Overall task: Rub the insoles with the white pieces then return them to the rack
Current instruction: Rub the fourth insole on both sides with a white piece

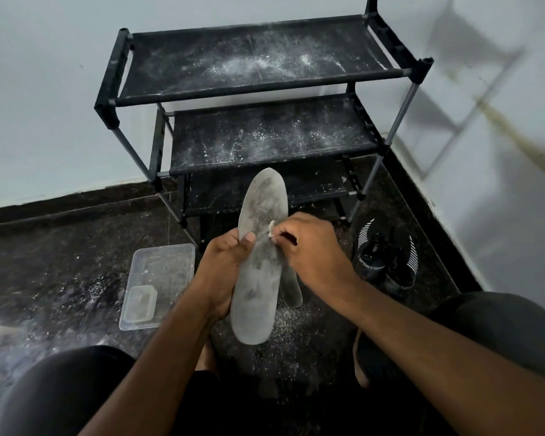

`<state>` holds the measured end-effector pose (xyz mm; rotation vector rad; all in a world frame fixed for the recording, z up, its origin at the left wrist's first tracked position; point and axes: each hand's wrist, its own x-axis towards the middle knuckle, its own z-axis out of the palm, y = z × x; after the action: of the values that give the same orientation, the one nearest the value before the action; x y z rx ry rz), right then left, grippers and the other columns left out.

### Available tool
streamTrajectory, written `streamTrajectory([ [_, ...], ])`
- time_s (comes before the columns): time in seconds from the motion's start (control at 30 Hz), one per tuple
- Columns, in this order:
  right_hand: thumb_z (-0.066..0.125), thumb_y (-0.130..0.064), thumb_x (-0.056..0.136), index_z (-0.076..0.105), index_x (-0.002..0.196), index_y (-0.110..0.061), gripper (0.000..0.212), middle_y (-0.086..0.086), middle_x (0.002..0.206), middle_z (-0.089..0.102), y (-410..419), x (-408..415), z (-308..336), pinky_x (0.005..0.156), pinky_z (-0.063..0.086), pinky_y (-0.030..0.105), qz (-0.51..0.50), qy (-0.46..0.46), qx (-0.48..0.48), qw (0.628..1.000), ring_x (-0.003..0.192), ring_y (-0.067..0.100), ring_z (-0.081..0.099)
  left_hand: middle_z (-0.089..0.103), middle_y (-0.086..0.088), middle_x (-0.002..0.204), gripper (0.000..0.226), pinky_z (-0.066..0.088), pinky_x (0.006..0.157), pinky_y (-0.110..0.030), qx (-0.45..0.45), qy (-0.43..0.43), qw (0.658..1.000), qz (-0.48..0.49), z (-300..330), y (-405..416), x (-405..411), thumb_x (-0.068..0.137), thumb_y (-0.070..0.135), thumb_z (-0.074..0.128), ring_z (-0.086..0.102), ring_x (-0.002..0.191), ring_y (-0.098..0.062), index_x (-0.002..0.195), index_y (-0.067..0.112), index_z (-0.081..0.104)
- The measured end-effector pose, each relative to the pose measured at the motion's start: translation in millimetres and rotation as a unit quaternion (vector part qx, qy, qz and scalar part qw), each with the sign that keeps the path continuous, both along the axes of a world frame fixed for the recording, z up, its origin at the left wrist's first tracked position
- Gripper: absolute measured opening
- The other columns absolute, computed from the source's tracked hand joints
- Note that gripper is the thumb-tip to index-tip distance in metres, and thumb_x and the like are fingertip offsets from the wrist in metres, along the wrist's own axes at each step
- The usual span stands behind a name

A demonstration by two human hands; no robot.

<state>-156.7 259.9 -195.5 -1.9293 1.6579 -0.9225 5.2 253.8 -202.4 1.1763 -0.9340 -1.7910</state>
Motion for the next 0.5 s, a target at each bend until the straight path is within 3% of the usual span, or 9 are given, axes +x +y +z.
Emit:
streamTrajectory([
  [0.07, 0.065, -0.014, 0.092, 0.073, 0.097, -0.010, 0.010, -0.003, 0.097, 0.063, 3, 4, 0, 0.080, 0.047, 0.013, 0.057, 0.041, 0.016, 0.997, 0.087, 0.005, 0.057, 0.072, -0.021, 0.097, 0.027, 0.061, 0.070, -0.037, -0.002, 0.003, 1.000, 0.005, 0, 1, 0, 0.106, 0.015, 0.049, 0.069, 0.081, -0.028, 0.103, 0.005, 0.073],
  [0.1, 0.064, -0.015, 0.093, 0.072, 0.098, -0.011, 0.011, -0.003, 0.097, 0.061, 2, 2, 1, 0.079, 0.045, 0.010, 0.055, 0.052, 0.014, 0.997, 0.087, 0.005, 0.055, 0.072, -0.022, 0.098, 0.028, 0.060, 0.072, -0.038, -0.004, 0.004, 1.000, 0.003, 0, 1, -1, 0.106, 0.015, 0.049, 0.069, 0.082, -0.029, 0.101, 0.005, 0.075],
  [0.23, 0.066, -0.011, 0.091, 0.072, 0.095, -0.012, 0.008, -0.004, 0.093, 0.060, -9, -13, 5, 0.072, 0.040, 0.004, -0.034, 0.032, -0.019, 0.999, 0.082, 0.003, 0.052, 0.072, -0.027, 0.110, 0.027, 0.060, 0.081, -0.043, -0.005, -0.003, 1.000, -0.014, -1, 0, -2, 0.107, 0.012, 0.047, 0.070, 0.093, -0.034, 0.112, 0.000, 0.071],
  [0.37, 0.060, -0.013, 0.094, 0.071, 0.096, -0.007, 0.012, 0.001, 0.097, 0.061, 3, 1, 1, 0.083, 0.045, 0.022, 0.072, 0.083, 0.000, 0.994, 0.093, 0.010, 0.051, 0.071, -0.022, 0.096, 0.024, 0.061, 0.072, -0.037, -0.010, 0.011, 1.000, -0.018, -2, 2, -1, 0.098, 0.019, 0.056, 0.069, 0.082, -0.030, 0.100, 0.004, 0.074],
  [0.5, 0.065, -0.011, 0.091, 0.072, 0.095, -0.010, 0.008, 0.001, 0.095, 0.062, -9, -9, 2, 0.077, 0.034, 0.009, -0.010, 0.059, -0.016, 0.998, 0.090, 0.007, 0.047, 0.073, -0.023, 0.103, 0.025, 0.062, 0.076, -0.038, -0.010, 0.009, 1.000, -0.014, -2, 2, -1, 0.103, 0.016, 0.052, 0.071, 0.087, -0.029, 0.108, 0.003, 0.072],
])
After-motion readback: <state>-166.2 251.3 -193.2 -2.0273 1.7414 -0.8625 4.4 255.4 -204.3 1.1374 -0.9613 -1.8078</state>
